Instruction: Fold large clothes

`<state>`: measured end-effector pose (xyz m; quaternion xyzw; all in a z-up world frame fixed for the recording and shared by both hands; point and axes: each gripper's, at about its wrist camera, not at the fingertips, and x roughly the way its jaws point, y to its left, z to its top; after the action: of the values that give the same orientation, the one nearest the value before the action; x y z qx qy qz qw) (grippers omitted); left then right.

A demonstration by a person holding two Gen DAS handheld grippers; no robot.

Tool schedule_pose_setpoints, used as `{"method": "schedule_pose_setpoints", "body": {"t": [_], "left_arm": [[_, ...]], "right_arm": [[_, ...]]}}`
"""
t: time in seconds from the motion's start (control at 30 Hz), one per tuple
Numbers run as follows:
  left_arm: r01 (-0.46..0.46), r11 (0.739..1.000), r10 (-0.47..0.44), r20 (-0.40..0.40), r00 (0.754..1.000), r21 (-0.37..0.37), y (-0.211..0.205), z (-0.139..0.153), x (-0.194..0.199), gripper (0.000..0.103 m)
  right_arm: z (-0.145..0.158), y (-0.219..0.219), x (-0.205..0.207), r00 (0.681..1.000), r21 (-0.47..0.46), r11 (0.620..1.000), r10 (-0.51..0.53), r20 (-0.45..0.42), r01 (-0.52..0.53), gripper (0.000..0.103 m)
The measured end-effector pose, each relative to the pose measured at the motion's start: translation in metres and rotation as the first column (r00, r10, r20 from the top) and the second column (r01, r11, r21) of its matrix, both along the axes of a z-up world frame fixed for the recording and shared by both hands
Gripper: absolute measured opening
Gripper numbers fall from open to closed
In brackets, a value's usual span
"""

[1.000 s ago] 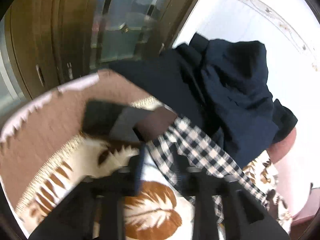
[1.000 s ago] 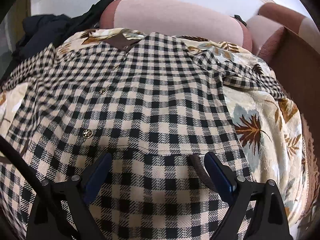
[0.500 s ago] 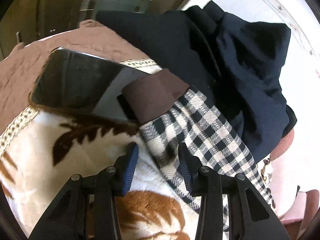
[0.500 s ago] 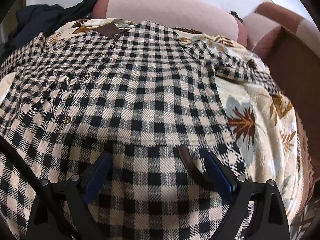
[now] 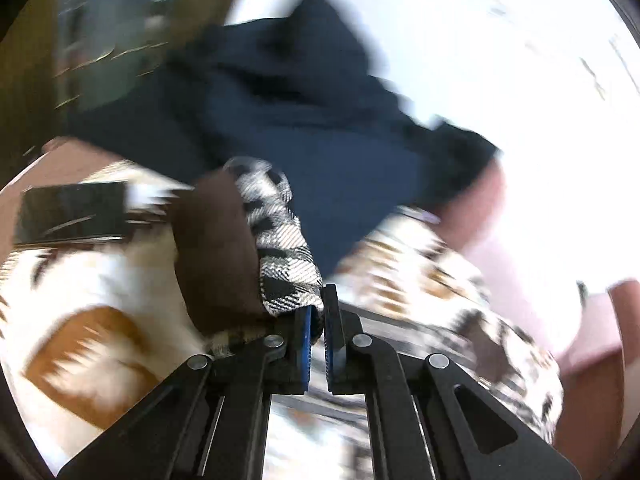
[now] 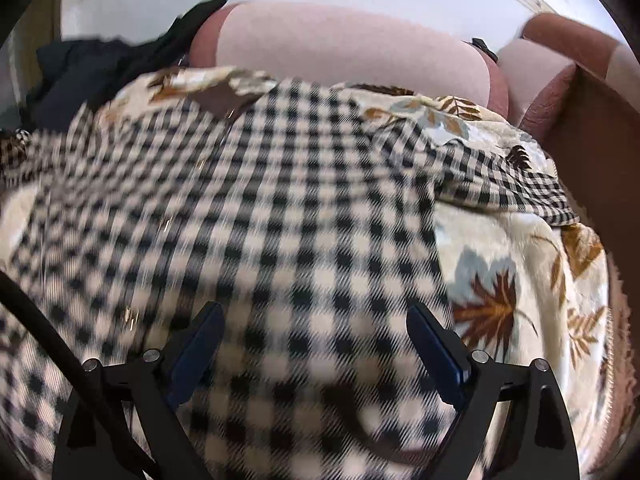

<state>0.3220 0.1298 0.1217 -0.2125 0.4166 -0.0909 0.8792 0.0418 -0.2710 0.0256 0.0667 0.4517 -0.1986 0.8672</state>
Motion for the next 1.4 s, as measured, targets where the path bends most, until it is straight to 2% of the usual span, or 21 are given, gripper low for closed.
{"method": "schedule_pose_setpoints", "body": {"t": [0.1,0.17,0.23,0.33,0.4,0.5,0.57,0.6,0.67,0.7,0.73,0.8,0.9,1.0,1.1,1.13,1.17,1.2,1.27,1.33,1.4], "left_arm": [[0.132,0.991,-0.131,0.018,0.991,-0.02,-0.08,0.015,-0.022,0.004],[0.233,0.972,-0.232,0.02,0.972,-0.024,-0.145,0.017,-0.037,0.004],[0.313,0.95,-0.313,0.013,0.95,-0.018,-0.199,0.011,-0.05,0.004],[0.433,0.901,-0.434,-0.029,0.901,-0.016,-0.28,-0.009,-0.076,0.004],[0.495,0.869,-0.494,-0.073,0.866,-0.011,-0.326,-0.032,-0.091,0.005],[0.562,0.827,-0.552,-0.144,0.821,0.035,-0.362,-0.062,-0.126,0.005],[0.6,0.8,-0.59,-0.168,0.79,0.007,-0.368,-0.071,-0.145,0.006],[0.615,0.788,-0.608,-0.17,0.776,-0.009,-0.363,-0.071,-0.155,0.008],[0.633,0.774,-0.626,-0.155,0.764,-0.003,-0.348,-0.066,-0.172,0.019],[0.634,0.773,-0.626,-0.142,0.767,0.017,-0.336,-0.062,-0.18,0.03],[0.622,0.781,-0.613,-0.122,0.781,0.062,-0.318,-0.058,-0.19,0.039],[0.582,0.797,-0.579,-0.072,0.812,0.162,-0.287,-0.051,-0.204,0.043],[0.508,0.807,-0.521,-0.044,0.853,0.3,-0.241,-0.047,-0.216,0.048],[0.447,0.82,-0.46,-0.055,0.886,0.358,-0.206,-0.049,-0.214,0.05],[0.367,0.836,-0.377,-0.059,0.924,0.409,-0.181,-0.058,-0.21,0.05],[0.347,0.844,-0.354,-0.061,0.933,0.409,-0.173,-0.061,-0.209,0.05],[0.335,0.852,-0.337,-0.067,0.939,0.404,-0.167,-0.065,-0.207,0.05],[0.322,0.859,-0.319,-0.075,0.945,0.399,-0.161,-0.069,-0.206,0.05],[0.294,0.867,-0.282,-0.089,0.955,0.403,-0.153,-0.078,-0.205,0.05],[0.291,0.865,-0.258,-0.134,0.957,0.408,-0.15,-0.088,-0.202,0.05],[0.31,0.876,-0.273,-0.151,0.95,0.37,-0.152,-0.09,-0.194,0.05]], "right_arm": [[-0.001,-0.029,0.014,0.999,0.019,1.0,-0.024,0.04,0.023,0.095],[-0.001,-0.045,0.02,0.997,0.007,0.999,-0.033,0.076,0.032,0.095],[-0.003,-0.06,0.016,0.992,0.038,0.998,-0.053,0.111,0.049,0.095],[-0.01,-0.083,0.012,0.99,0.179,0.981,-0.093,0.109,0.073,0.095],[-0.016,-0.101,0.013,0.987,0.299,0.951,-0.12,0.109,0.083,0.095],[-0.019,-0.119,0.012,0.98,0.422,0.902,-0.155,0.122,0.09,0.095],[-0.019,-0.123,0.012,0.979,0.439,0.894,-0.164,0.125,0.093,0.095],[-0.018,-0.123,0.013,0.979,0.436,0.895,-0.161,0.127,0.091,0.095],[-0.016,-0.122,0.013,0.978,0.435,0.897,-0.154,0.138,0.08,0.095],[-0.016,-0.12,0.014,0.978,0.437,0.897,-0.147,0.148,0.069,0.095],[-0.015,-0.119,0.016,0.978,0.438,0.897,-0.142,0.155,0.061,0.095],[-0.017,-0.114,0.022,0.977,0.452,0.891,-0.135,0.166,0.046,0.095],[-0.017,-0.108,0.038,0.978,0.459,0.888,-0.114,0.172,0.022,0.095],[-0.02,-0.098,0.059,0.983,0.381,0.924,-0.099,0.153,0.034,0.095],[-0.034,-0.104,0.074,0.983,0.391,0.917,-0.138,0.124,0.08,0.094],[-0.035,-0.107,0.075,0.981,0.395,0.914,-0.156,0.119,0.097,0.088],[-0.036,-0.111,0.073,0.978,0.398,0.911,-0.171,0.117,0.111,0.078],[-0.035,-0.116,0.069,0.976,0.411,0.904,-0.182,0.118,0.119,0.074],[-0.036,-0.13,0.064,0.969,0.421,0.889,-0.233,0.08,0.179,0.038],[-0.038,-0.143,0.057,0.962,0.452,0.868,-0.263,0.07,0.204,0.024],[-0.036,-0.151,0.051,0.956,0.47,0.855,-0.285,0.074,0.218,0.023]]}}
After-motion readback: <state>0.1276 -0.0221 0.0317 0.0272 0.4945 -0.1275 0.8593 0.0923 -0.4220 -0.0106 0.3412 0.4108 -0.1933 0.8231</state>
